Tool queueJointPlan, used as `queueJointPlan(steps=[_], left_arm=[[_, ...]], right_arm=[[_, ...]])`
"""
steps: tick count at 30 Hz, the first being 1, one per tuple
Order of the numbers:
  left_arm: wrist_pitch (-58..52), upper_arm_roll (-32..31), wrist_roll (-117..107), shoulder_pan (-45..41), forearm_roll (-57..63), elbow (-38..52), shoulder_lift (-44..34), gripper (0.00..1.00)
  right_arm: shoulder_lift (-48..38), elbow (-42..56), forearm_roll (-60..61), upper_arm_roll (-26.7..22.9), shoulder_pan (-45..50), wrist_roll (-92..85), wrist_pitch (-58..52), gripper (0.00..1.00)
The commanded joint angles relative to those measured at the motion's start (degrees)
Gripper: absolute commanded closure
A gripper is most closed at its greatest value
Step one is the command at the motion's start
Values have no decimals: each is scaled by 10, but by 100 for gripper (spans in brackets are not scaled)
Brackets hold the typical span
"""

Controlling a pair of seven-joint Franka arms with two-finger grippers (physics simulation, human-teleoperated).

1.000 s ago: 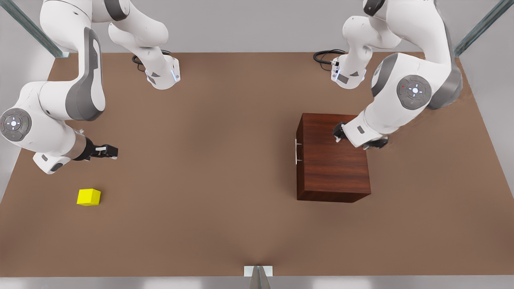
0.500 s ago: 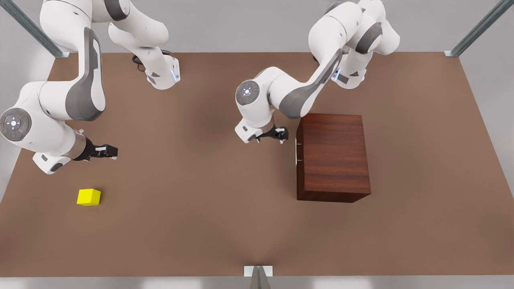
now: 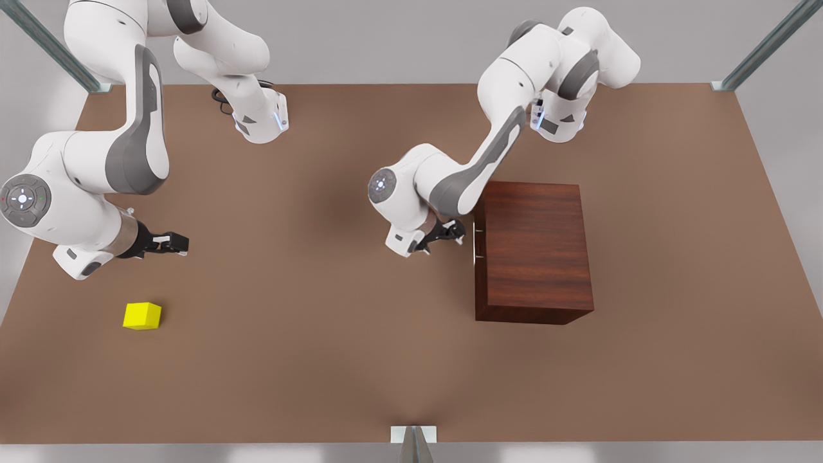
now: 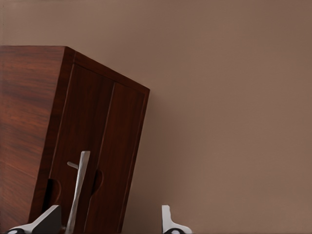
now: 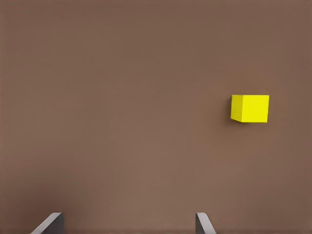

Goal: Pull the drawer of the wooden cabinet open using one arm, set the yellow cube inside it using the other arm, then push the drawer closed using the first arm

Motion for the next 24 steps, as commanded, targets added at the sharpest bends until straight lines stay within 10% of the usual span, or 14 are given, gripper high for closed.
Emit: queueJointPlan(steps=[1, 24], left_arm=[[-13, 0, -102, -2, 37, -13, -1, 0], [1, 0, -49, -14, 103, -109, 16, 0]], right_arm=[[-1, 0, 0, 0, 0, -1, -1, 0], [0, 0, 0, 0, 0, -1, 0, 0]])
